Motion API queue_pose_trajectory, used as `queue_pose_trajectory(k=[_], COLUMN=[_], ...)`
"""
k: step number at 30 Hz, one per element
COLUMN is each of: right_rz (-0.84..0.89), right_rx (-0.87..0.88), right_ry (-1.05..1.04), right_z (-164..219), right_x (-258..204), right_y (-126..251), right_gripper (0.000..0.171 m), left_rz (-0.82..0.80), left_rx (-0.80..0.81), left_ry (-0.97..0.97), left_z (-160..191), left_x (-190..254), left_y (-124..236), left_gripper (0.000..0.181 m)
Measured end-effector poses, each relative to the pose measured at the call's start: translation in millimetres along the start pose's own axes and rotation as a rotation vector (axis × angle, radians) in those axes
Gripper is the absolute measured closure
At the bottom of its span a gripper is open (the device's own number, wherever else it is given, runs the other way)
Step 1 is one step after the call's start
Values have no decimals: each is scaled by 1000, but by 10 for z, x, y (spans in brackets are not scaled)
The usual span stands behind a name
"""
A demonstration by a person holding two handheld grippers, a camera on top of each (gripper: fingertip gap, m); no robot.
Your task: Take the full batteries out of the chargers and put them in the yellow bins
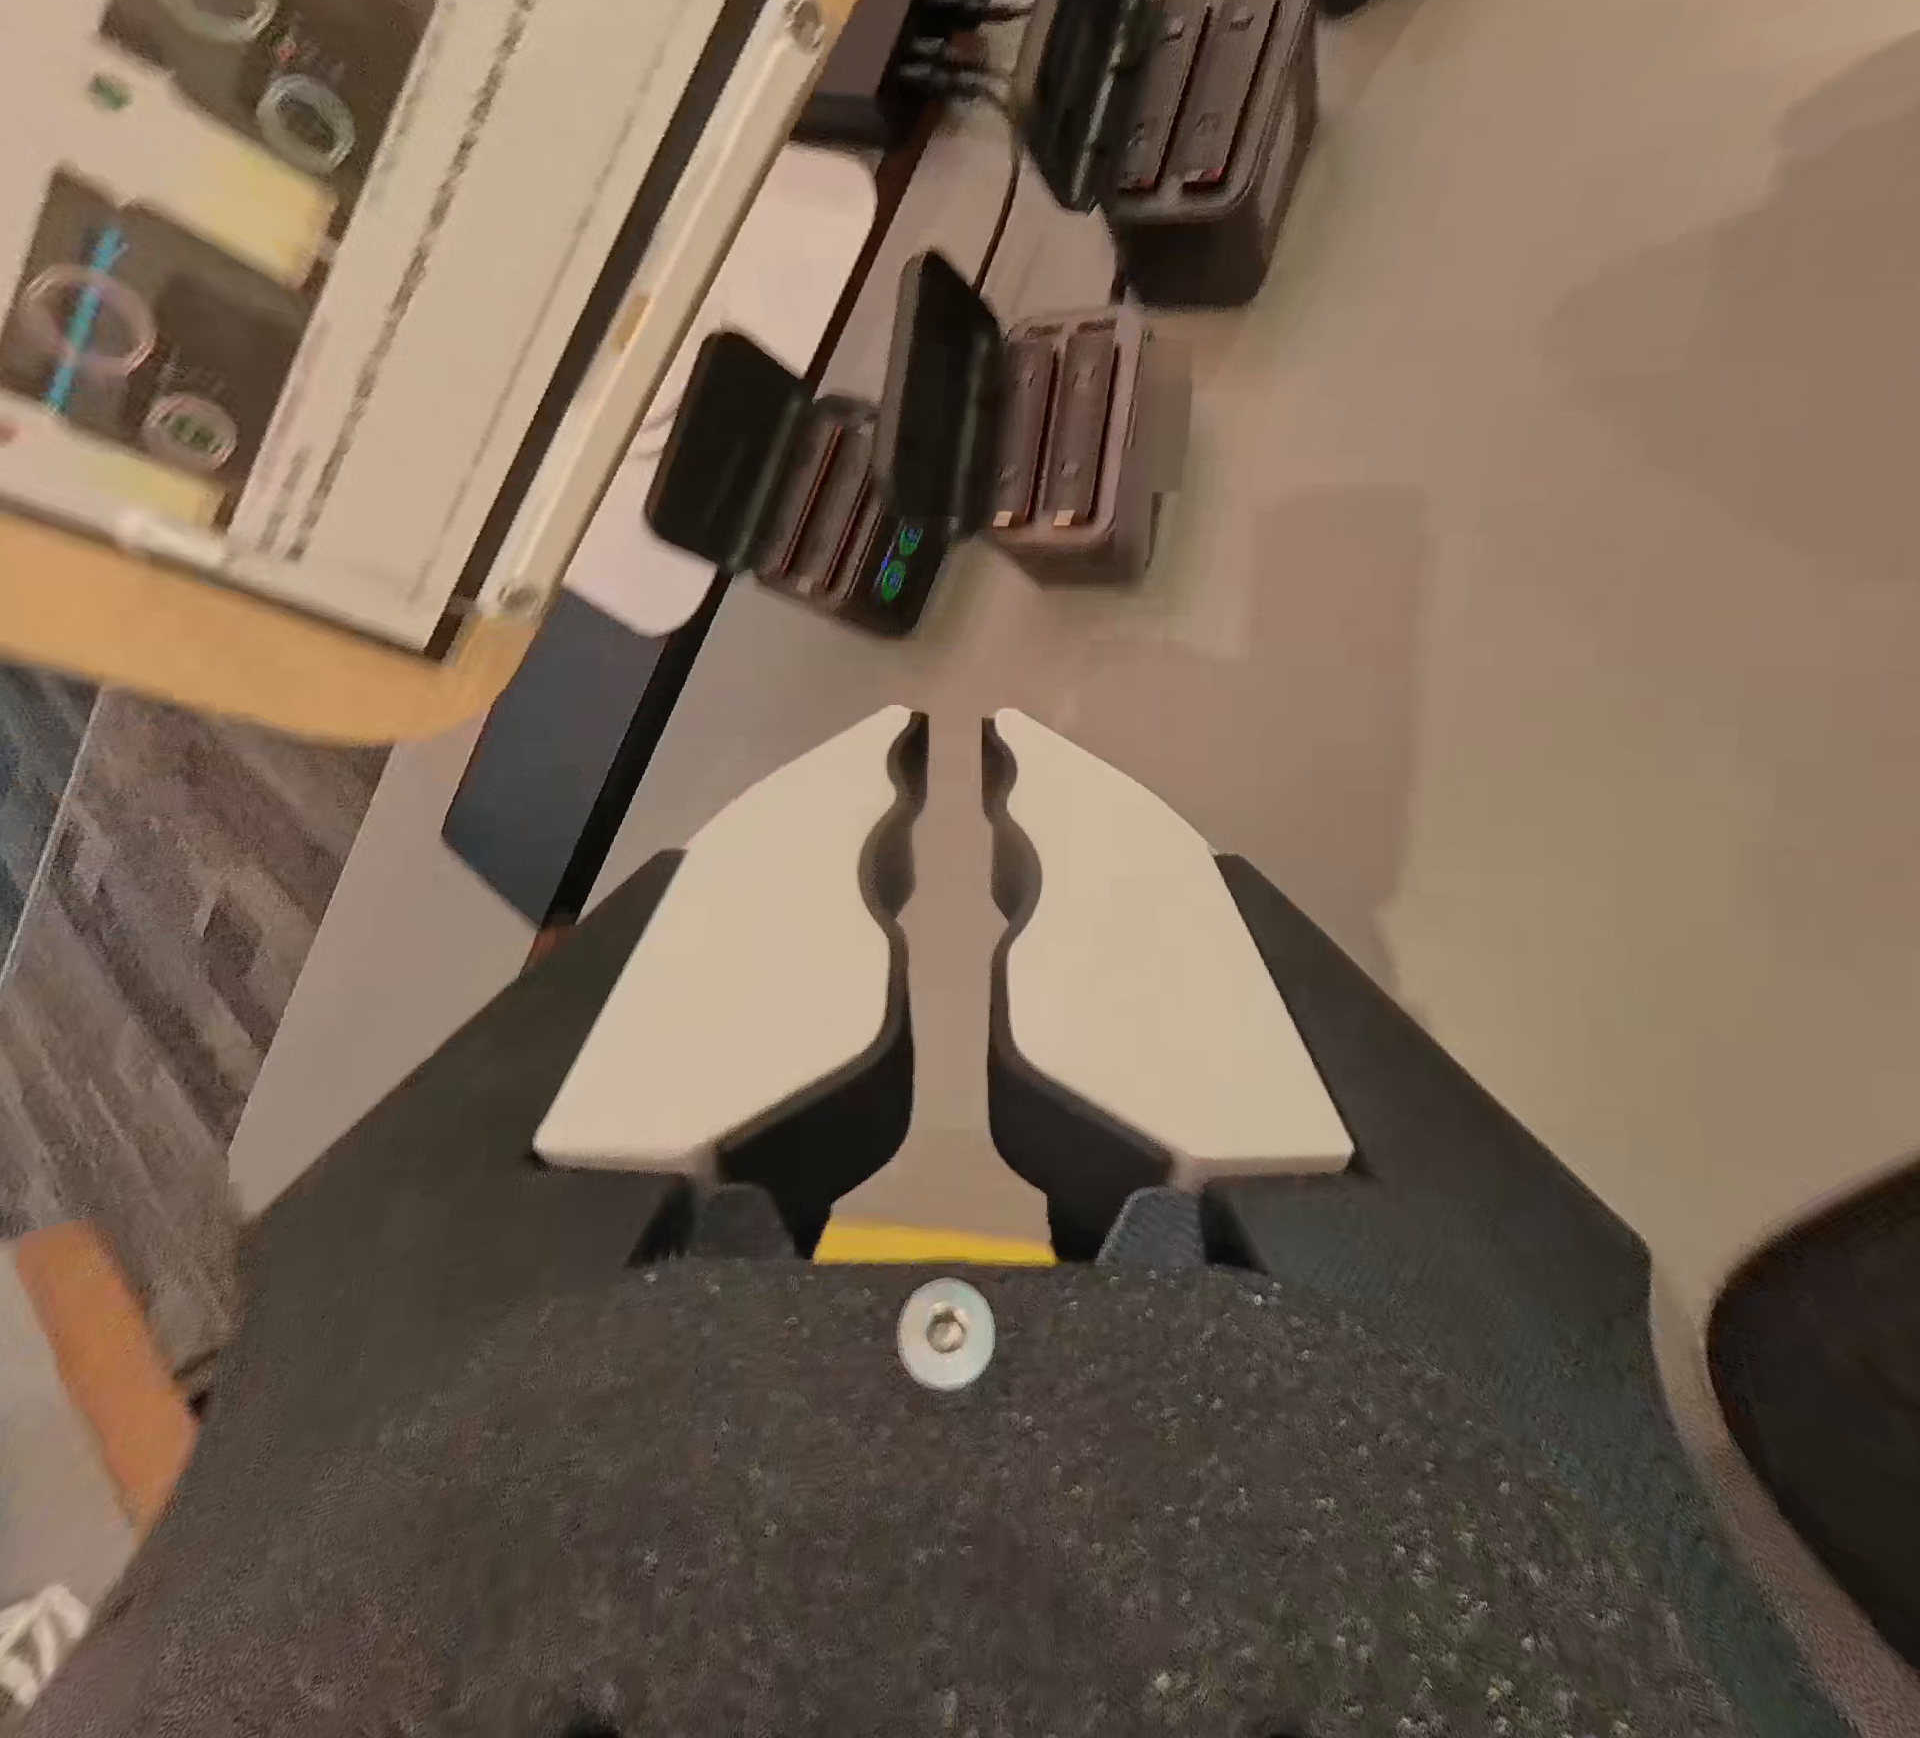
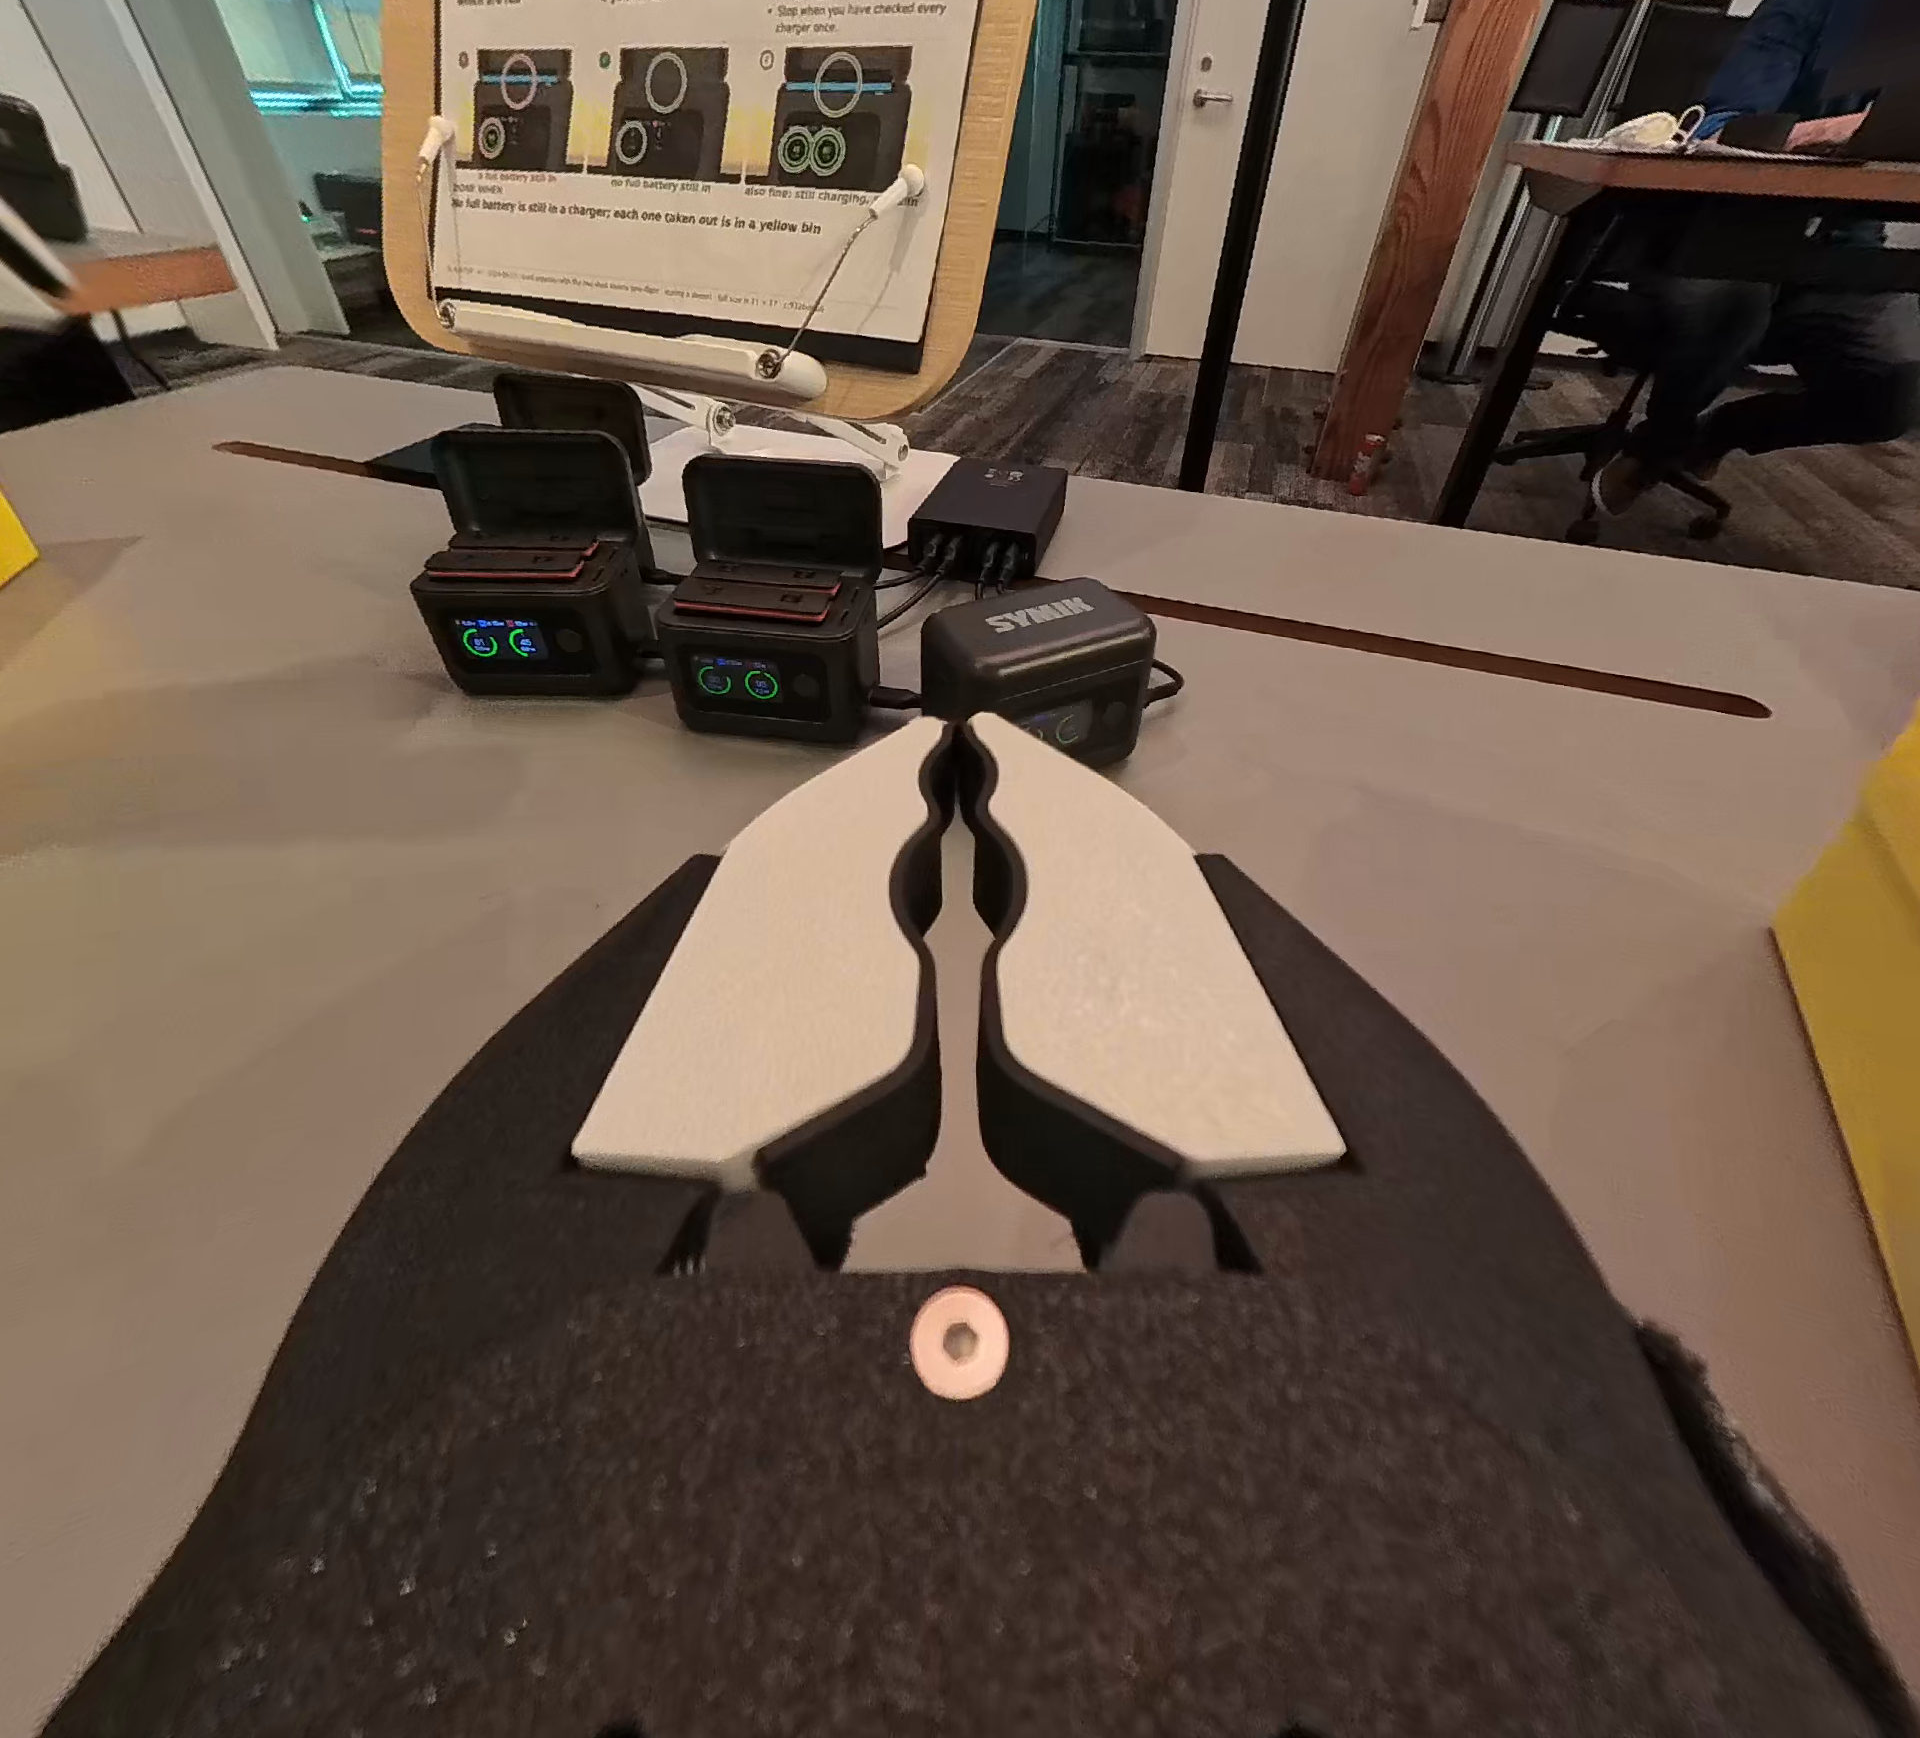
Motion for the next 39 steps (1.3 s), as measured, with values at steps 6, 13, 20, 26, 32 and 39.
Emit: queue_pose_trajectory(k=[6,13,20,26,32,39], right_rz=[-27,-62,-73,-76,-83,-89], right_rx=[-2,-4,-18,-23,-24,-23], right_ry=[20,40,62,60,59,53], right_z=[-2,8,42,54,53,45], right_x=[-74,-154,-199,-199,-215,-228], right_y=[-13,-29,-49,-54,-59,-57], right_gripper=[171,171,171,171,171,171], left_rz=[-38,46,29,17,-47,-102], left_rx=[-151,-451,-616,-706,-713,-653], left_ry=[74,43,-46,-79,-132,-71], left_z=[596,1390,1706,1831,1845,1881], left_x=[-328,-206,-46,3,5,-70], left_y=[665,669,380,224,227,264], left_gripper=[156,152,152,147,156,181])
Point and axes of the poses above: each gripper's, where its closed fingertips meet, y back along the fingers, z out of its underside, x = y × z across the jaws, the point moved 6 cm from there along y, back along the fingers, and after that the axes turned 10 degrees about y, right-handed, at the moved point
